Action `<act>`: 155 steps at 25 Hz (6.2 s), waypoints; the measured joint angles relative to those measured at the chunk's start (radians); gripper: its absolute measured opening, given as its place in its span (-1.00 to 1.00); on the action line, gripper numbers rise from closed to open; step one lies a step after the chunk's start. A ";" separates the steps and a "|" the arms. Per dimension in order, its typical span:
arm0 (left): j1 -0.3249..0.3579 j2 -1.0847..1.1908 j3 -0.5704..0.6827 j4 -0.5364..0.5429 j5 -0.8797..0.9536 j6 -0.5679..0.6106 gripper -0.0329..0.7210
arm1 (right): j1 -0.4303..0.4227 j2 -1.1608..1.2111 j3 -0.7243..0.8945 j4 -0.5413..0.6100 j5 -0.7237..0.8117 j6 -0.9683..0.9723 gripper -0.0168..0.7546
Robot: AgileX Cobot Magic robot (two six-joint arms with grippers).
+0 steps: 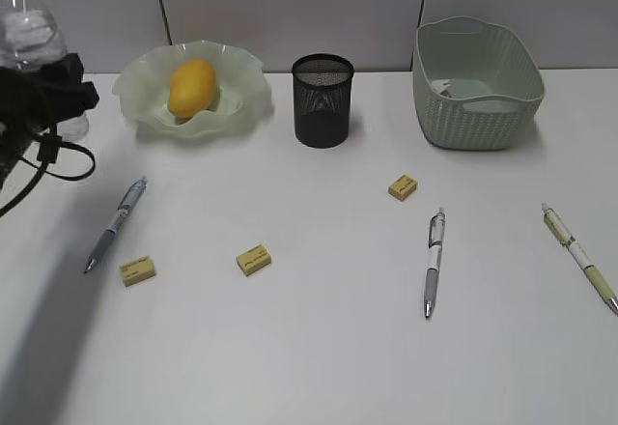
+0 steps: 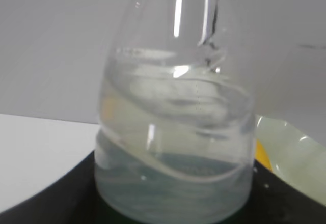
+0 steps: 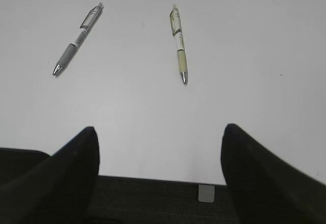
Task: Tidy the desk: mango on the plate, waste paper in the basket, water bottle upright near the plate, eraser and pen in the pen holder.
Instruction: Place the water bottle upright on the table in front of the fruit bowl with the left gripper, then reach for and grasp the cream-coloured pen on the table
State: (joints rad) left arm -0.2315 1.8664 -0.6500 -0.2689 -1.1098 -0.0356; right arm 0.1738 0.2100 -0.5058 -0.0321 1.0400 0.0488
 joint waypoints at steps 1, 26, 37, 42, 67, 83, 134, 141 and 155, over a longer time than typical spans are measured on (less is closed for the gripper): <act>0.000 0.029 -0.001 0.003 -0.025 -0.004 0.38 | 0.000 0.000 0.000 0.000 0.000 0.000 0.56; 0.047 0.365 -0.212 0.004 -0.066 -0.055 0.38 | 0.000 0.000 0.000 0.000 0.000 -0.001 0.56; 0.049 0.392 -0.233 0.017 -0.095 -0.059 0.40 | 0.000 0.000 0.000 0.000 0.000 -0.001 0.56; 0.049 0.392 -0.231 0.025 -0.097 -0.059 0.46 | 0.000 0.000 0.000 0.000 0.000 -0.001 0.56; 0.049 0.392 -0.140 0.083 -0.183 -0.058 0.47 | 0.000 0.000 0.000 0.000 0.000 -0.001 0.56; 0.049 0.406 -0.128 0.101 -0.107 -0.059 0.82 | 0.000 0.000 0.000 0.000 0.000 -0.001 0.56; 0.049 -0.570 -0.274 0.277 2.193 -0.044 0.61 | 0.000 0.000 0.000 -0.001 0.001 -0.001 0.53; 0.049 -0.731 -0.241 0.218 2.270 0.036 0.42 | 0.000 0.000 0.000 -0.002 0.001 -0.001 0.53; 0.049 -1.333 0.013 0.127 2.193 0.131 0.39 | 0.000 0.000 0.000 -0.002 0.001 -0.001 0.53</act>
State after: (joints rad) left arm -0.1830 0.5335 -0.6374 -0.1420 1.0837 0.0951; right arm 0.1738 0.2100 -0.5058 -0.0340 1.0408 0.0480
